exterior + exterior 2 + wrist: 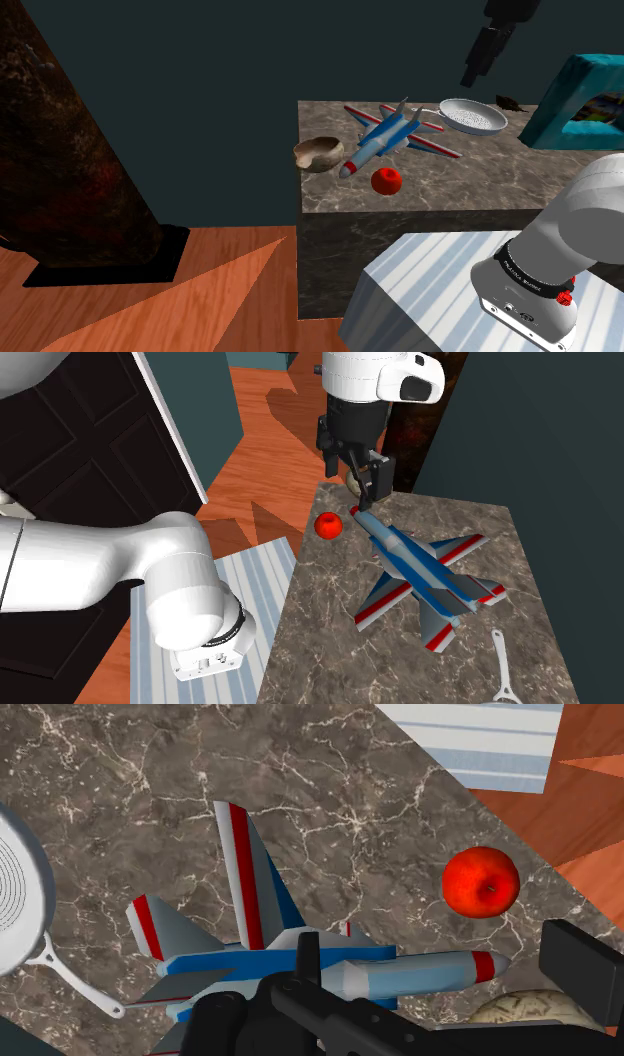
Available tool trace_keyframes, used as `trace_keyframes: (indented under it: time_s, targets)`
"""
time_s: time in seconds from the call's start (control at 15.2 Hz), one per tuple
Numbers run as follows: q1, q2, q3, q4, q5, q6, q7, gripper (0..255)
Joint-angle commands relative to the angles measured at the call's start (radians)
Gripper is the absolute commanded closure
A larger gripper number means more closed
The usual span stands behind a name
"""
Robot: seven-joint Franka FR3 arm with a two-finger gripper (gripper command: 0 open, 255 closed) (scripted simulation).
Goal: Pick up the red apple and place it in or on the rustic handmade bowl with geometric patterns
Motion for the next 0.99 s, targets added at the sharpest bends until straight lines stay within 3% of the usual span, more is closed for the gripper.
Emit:
trace_keyframes:
  time_s: [0.0, 0.46, 0.92]
  targets:
    - [0.000, 0.000, 0.000, 0.000, 0.000, 0.000, 0.000, 0]
    - [0.024, 0.111, 0.150, -0.098, 0.034, 0.113, 0.169, 0]
    - [0.045, 0.302, 0.291, -0.138, 0.054, 0.235, 0.344, 0]
